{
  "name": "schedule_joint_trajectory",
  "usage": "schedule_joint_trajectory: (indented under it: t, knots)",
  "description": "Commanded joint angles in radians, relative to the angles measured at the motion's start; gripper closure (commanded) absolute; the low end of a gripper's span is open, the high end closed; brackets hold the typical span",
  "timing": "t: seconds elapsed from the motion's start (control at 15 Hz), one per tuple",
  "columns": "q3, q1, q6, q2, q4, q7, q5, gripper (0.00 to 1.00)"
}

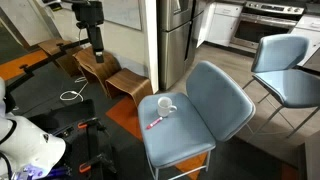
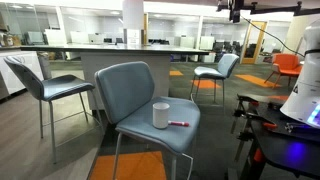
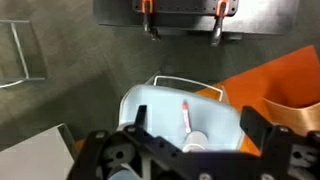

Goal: Move the white mug backwards on the seat

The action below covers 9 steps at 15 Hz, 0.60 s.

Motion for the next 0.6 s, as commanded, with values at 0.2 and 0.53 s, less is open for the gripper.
schedule_joint_trajectory:
  t: [0.2, 0.53]
  knots:
    - [-0.021, 0.026, -0.003, 0.003, 0.002, 0.011, -0.009, 0.0]
    - [-0.032, 0.028, 0.105, 0.058, -0.001, 0.009, 0.007, 0.0]
